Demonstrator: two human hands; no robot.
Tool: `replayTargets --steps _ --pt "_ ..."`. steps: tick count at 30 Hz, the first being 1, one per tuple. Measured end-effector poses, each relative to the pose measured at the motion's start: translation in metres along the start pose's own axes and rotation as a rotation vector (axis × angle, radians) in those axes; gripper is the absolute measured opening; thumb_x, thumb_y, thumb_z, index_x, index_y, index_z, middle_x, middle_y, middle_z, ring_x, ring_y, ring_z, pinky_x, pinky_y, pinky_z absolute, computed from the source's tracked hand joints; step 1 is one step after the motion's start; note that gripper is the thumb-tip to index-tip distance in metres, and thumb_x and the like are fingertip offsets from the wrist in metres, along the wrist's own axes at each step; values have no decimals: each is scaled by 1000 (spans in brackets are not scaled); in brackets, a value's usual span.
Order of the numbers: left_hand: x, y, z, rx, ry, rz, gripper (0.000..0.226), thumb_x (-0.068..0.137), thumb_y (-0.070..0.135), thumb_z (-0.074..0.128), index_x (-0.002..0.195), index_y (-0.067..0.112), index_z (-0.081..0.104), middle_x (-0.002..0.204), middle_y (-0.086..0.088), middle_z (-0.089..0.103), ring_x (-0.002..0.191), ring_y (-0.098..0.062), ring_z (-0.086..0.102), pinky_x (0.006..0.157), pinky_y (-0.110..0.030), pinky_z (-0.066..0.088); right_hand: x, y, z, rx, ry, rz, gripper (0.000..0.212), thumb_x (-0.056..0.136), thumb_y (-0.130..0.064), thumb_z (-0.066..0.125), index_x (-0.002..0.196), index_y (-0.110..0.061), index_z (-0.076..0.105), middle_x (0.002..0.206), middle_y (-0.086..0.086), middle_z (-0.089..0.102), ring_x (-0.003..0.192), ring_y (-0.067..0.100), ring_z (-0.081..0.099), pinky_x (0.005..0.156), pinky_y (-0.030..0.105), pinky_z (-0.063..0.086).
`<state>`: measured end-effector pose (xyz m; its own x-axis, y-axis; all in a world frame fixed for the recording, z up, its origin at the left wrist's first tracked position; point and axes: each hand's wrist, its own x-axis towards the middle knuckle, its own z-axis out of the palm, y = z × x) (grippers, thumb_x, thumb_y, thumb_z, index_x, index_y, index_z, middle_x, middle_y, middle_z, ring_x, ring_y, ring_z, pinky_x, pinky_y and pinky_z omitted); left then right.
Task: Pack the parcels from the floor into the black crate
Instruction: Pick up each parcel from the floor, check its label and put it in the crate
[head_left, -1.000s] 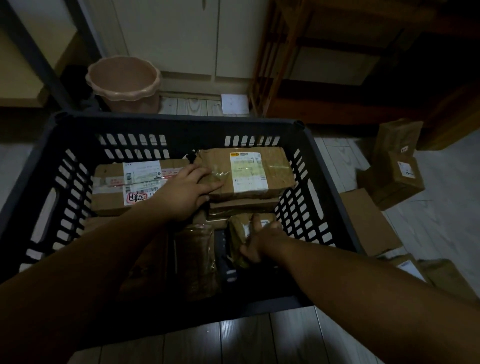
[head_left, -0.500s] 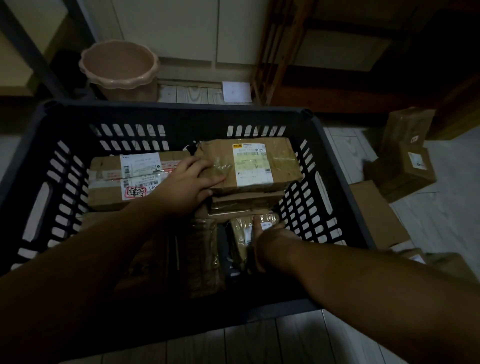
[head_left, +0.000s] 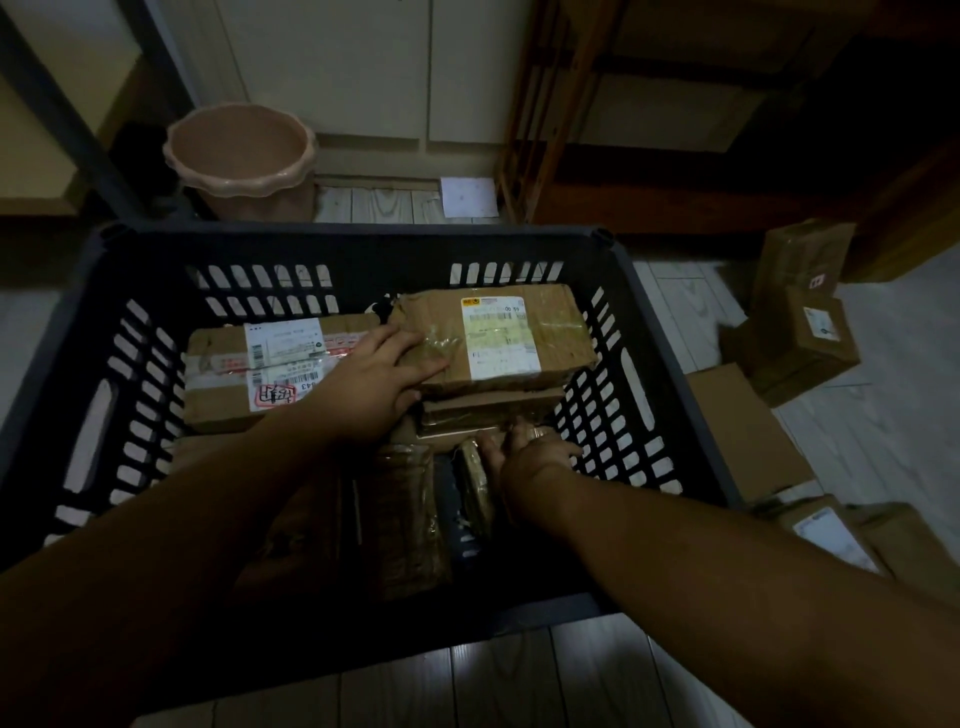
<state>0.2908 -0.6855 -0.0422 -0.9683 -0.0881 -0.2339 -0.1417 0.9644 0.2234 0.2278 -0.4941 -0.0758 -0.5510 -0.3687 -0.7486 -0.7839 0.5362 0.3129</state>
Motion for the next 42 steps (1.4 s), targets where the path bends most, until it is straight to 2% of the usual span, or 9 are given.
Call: replayTargets --steps 3,6,11,17,21,26,29,34,42 --pt "-11 10 -24 20 -138 0 64 92 37 49 147 39 16 159 -1 3 145 -29 -6 117 -52 9 -33 20 -20 120 -6 -69 103 81 -63 56 151 -24 -10 158 15 -8 141 47 12 98 65 35" --pt "-35 20 -65 -68 -257 -101 69 89 45 51 147 36 16 159 -1 6 145 -32 -1 116 -55 13 -93 54 -52 398 10 -40 88 84 -63 51 151 -23 10 156 11 17 138 38 26 105 52 35" --pt "-100 71 -174 -168 -347 -216 72 87 56 46 148 38 13 158 3 2 146 -27 -2 117 -53 10 -216 120 -113 551 72 2 84 84 -63 51 149 -22 16 147 13 30 131 35 35 104 45 37" --pt "-189 165 -357 -426 -253 -295 65 92 37 54 148 27 23 157 -1 11 145 -25 6 119 -46 11 -379 180 -197 627 175 -61 76 86 -63 46 145 -20 27 141 14 38 126 32 37 103 44 35" --pt "-244 216 -456 -479 -136 -226 70 75 58 48 137 26 40 144 -9 40 134 -32 33 112 -50 27 -475 206 -239 710 208 -107 68 86 -61 45 140 -21 36 133 12 46 120 30 43 98 42 40" --pt "-300 253 -522 -428 -107 -316 62 87 42 59 141 23 36 153 5 18 141 -21 20 116 -43 21 -566 236 -269 706 294 -100 69 90 -58 46 145 -18 32 146 9 38 130 28 38 102 39 38" --pt "-319 273 -555 -509 18 -376 67 89 36 58 147 24 27 152 4 26 141 -21 25 114 -37 23 -613 255 -276 764 417 -44 69 92 -55 46 147 -16 30 151 10 32 135 29 33 107 40 34" --pt "-336 324 -606 -527 104 -205 65 91 36 57 147 23 27 156 -2 23 142 -19 24 115 -34 19 -694 286 -248 859 518 127 73 91 -57 46 149 -19 25 153 10 28 137 29 32 109 39 32" --pt "-334 458 -632 -550 21 45 65 92 37 54 148 28 24 158 -1 13 145 -19 15 117 -35 16 -796 347 -179 930 636 292 67 91 -51 51 147 -23 29 149 5 34 135 26 35 109 38 34"
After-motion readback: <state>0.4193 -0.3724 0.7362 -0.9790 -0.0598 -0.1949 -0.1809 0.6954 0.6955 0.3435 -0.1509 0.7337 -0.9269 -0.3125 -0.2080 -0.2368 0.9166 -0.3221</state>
